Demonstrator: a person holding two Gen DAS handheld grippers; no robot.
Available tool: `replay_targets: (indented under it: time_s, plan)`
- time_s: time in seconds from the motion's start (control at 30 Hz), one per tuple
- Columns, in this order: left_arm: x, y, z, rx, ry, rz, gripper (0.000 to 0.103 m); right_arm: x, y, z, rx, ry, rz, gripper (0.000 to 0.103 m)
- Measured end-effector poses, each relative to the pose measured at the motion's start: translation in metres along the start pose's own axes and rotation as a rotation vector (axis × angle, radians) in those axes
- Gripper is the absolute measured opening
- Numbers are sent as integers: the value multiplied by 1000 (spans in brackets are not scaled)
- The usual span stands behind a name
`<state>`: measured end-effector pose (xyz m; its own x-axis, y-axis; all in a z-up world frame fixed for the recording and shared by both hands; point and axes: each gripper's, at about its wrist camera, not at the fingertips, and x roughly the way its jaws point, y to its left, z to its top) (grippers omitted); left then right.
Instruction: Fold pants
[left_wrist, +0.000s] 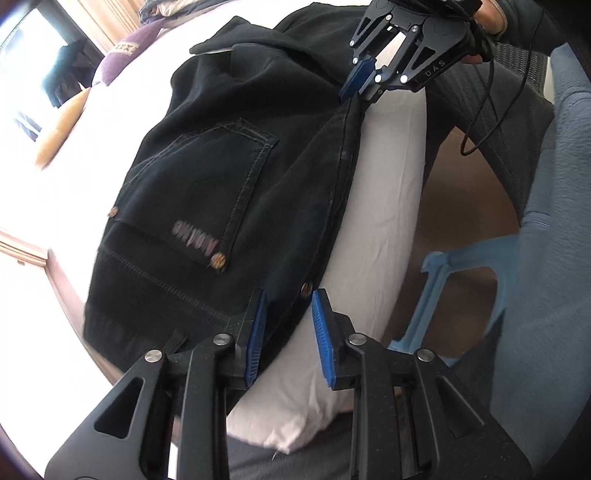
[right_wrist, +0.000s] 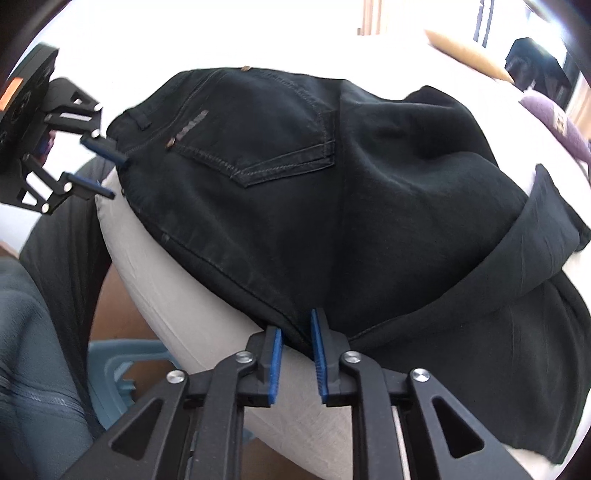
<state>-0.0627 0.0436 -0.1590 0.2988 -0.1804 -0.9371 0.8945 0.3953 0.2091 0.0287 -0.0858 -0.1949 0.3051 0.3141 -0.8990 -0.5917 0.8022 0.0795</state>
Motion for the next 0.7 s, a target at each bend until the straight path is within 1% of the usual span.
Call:
replay_targets:
  time_s: [0.03, 0.07, 0.1, 0.13, 0.2, 0.27, 0.33, 0.37, 0.47, 0.53, 0.63, 0.67, 0.7]
  plan:
    - [-8, 4, 0, -15, -3, -8, 24, -5, -3, 0, 19, -21, 4, 36]
    - [-16, 10, 3, -39, -16, -12, 24, -10, -6, -1, 36, -46, 18, 53]
    - [-21, 14, 7, -66, -36, -13, 24, -14, -9, -2, 53, -63, 34, 64]
    - [-27, 19, 16, -93, -65, -16, 24, -15, -12, -4, 72, -68, 50, 66]
    - [-33, 26, 38, -146, -137, -28, 24, -16, -20, -6, 115, -65, 76, 66]
    - [-28, 31, 67, -210, -207, -59, 24, -26, -27, -10, 176, -105, 113, 66]
    - [-10, 37, 94, -269, -248, -116, 24, -44, -44, -16, 253, -158, 141, 66]
    - [2, 39, 106, -297, -258, -129, 24, -53, -53, -19, 282, -181, 135, 66]
    - [34, 47, 133, -397, -246, -179, 24, -85, -84, -22, 357, -242, 71, 66]
    - [56, 46, 141, -428, -209, -208, 24, -107, -114, -22, 416, -278, 3, 66]
    - [92, 49, 145, -497, -128, -214, 24, -132, -169, -8, 518, -329, -121, 66]
    - [98, 51, 143, -534, -128, -228, 24, -137, -188, 0, 552, -340, -159, 66]
    - [102, 54, 141, -575, -147, -248, 24, -140, -206, 10, 573, -350, -184, 66]
